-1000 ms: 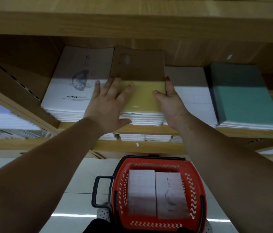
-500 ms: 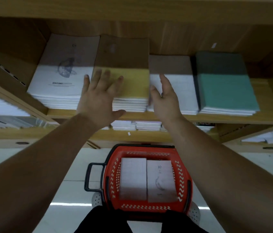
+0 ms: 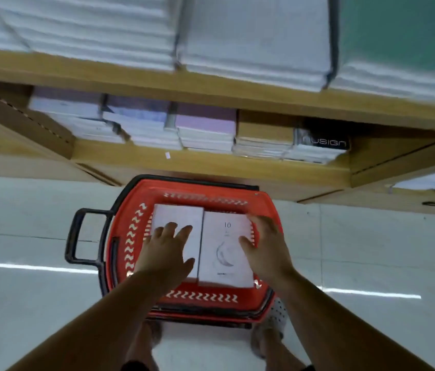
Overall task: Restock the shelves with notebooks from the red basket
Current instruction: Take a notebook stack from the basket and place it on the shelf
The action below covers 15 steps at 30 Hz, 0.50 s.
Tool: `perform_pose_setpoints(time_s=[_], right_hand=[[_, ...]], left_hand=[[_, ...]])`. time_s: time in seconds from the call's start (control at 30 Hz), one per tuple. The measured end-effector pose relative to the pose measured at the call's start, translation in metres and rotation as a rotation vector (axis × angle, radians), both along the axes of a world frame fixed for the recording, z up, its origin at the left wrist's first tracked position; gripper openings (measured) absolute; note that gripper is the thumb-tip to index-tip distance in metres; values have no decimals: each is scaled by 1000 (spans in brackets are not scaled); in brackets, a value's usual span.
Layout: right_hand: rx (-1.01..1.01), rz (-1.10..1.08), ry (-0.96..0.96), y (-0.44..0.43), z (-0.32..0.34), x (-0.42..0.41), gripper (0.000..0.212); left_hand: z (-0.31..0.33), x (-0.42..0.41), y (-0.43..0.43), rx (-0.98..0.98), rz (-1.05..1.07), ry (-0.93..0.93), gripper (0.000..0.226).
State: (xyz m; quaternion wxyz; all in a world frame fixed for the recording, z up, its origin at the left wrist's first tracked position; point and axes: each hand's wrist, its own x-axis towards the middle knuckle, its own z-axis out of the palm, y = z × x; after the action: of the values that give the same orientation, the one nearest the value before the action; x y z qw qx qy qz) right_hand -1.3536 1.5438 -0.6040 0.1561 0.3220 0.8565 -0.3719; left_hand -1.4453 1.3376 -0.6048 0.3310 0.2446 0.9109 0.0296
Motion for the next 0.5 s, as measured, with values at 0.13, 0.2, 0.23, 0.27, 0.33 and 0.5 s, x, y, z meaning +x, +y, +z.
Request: perform_pose_setpoints(time_s=[0.13, 0.2, 0.23, 0.27, 0.33, 0.5], right_hand=[[-84, -49, -153, -14, -85, 27, 58], [-110, -57, -218, -22, -120, 35, 60], [-120, -60, -249, -25, -137, 39, 61], [-134, -72, -275, -29, -155, 42, 62], [-163, -130, -288, -31, -182, 44, 63], [-263, -261, -306, -25, -229, 42, 50]], left_hand=[[-94, 19, 9, -32, -12, -168, 82], [-136, 29, 12, -16, 44, -259, 82], [-153, 34, 14, -3, 84, -306, 83], [-168, 41, 15, 12, 126, -352, 82], [-193, 53, 18, 53, 208, -432, 81], [-226, 78, 23, 207, 511, -538, 69]])
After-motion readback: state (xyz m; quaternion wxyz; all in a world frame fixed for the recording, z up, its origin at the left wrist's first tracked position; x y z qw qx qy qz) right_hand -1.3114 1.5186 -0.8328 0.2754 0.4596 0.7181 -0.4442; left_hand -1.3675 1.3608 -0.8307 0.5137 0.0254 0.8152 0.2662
